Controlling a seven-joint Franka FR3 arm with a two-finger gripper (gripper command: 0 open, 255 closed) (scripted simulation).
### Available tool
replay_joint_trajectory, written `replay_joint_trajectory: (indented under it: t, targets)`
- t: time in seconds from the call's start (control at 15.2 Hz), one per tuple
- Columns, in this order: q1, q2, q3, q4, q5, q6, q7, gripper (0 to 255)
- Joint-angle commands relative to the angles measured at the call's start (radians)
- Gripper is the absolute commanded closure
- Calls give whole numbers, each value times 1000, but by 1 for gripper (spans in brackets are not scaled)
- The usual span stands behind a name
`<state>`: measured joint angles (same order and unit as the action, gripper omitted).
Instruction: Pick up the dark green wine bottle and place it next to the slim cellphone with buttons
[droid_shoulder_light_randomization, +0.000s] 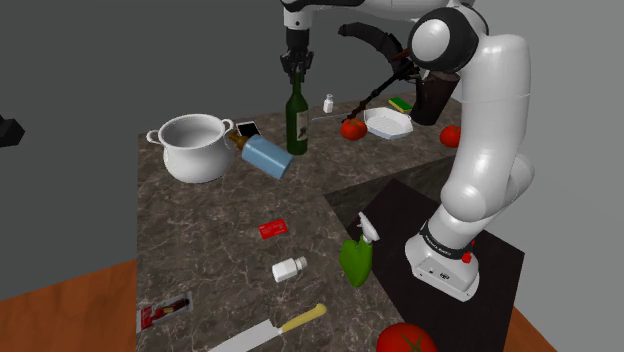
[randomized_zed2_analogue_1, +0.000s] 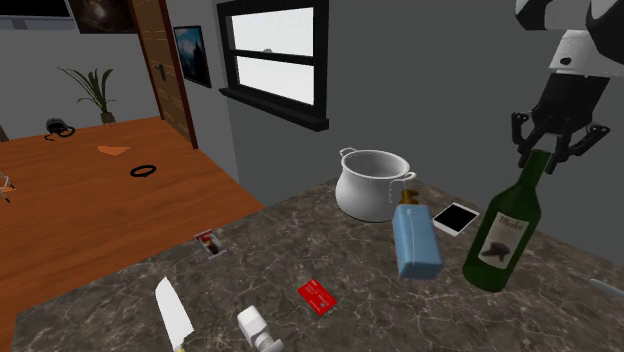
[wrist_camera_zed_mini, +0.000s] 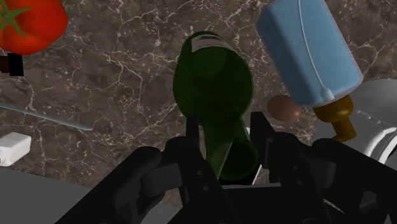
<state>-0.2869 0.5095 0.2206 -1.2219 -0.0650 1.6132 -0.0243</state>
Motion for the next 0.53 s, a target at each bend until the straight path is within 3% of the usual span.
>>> replay_joint_trajectory:
  t: [0.0,0.4,0.46]
  targets:
    - [0,-1,0,-6,0,7,1,255]
    - [0,-1,0,-6,0,7,1,255]
    - [0,-1,0,-6,0,7,1,0]
